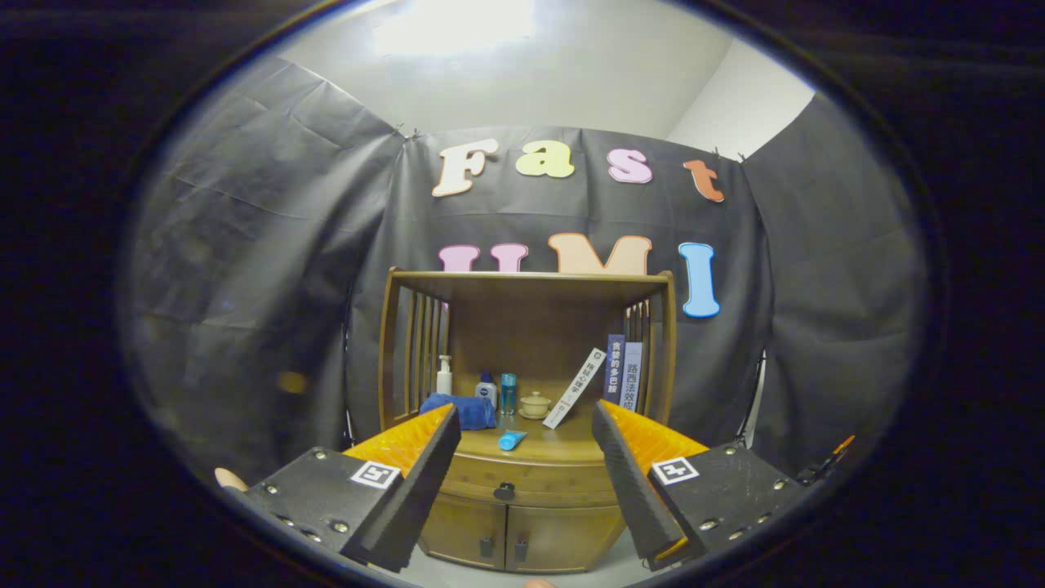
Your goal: Pull open the drawer, take out the items inside it, and place them on the countertop above the cabinet.
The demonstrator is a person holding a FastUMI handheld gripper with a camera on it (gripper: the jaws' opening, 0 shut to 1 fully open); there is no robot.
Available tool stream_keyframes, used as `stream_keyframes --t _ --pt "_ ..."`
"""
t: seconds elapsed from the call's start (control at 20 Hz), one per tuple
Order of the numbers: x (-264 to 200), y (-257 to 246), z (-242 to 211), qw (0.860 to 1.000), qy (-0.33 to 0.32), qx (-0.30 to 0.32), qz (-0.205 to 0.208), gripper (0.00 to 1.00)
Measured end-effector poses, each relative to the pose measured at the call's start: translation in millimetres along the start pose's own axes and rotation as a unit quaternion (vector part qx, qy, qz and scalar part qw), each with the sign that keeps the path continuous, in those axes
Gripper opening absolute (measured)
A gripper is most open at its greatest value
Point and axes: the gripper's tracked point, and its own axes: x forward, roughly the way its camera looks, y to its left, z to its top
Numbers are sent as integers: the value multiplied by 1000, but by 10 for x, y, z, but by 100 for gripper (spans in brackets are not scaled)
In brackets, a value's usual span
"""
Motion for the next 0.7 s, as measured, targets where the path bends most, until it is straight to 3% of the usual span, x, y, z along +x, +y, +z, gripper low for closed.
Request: stream_keyframes --t 0.35,0.5,0.7 --pt "14 -189 30 1000 -18 -14 -14 96" --pt "48 -463 7 998 -29 -31 -40 97" --pt "123 -687 137 994 -90 -61 -22 96"
